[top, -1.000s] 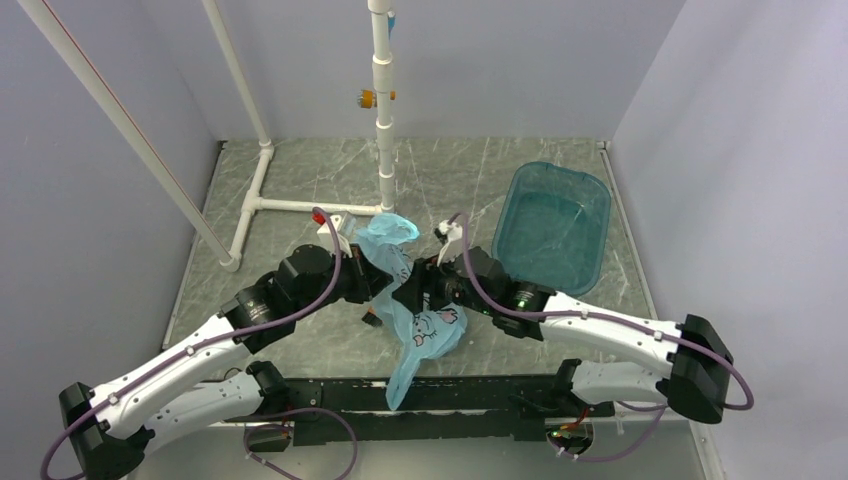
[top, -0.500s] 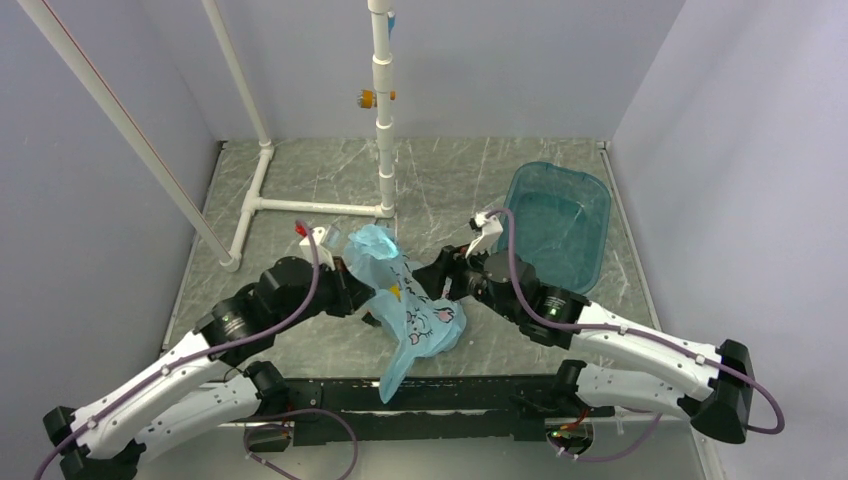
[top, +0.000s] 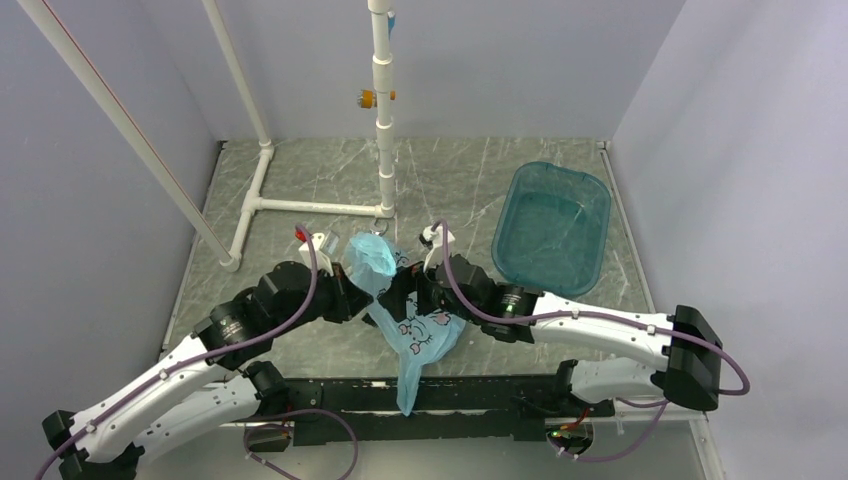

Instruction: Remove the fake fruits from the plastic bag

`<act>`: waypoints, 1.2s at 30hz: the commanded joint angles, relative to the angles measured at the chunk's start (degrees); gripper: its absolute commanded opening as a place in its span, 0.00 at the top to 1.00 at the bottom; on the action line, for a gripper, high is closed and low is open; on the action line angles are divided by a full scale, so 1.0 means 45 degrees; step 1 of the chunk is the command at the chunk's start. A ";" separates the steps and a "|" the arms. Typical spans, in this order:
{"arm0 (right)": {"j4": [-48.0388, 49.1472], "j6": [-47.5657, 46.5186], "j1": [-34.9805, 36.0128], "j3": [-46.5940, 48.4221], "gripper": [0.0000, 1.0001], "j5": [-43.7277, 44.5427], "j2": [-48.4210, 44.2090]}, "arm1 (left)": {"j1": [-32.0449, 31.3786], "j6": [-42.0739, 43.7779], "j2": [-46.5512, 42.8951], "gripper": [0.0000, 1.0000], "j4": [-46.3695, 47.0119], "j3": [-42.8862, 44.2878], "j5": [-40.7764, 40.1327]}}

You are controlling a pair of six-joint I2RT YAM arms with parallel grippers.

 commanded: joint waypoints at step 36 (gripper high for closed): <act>-0.4823 0.0515 -0.0349 0.2195 1.00 0.8254 0.0525 | 0.0038 -0.0728 -0.2285 1.00 -0.3750 0.0211 -0.1625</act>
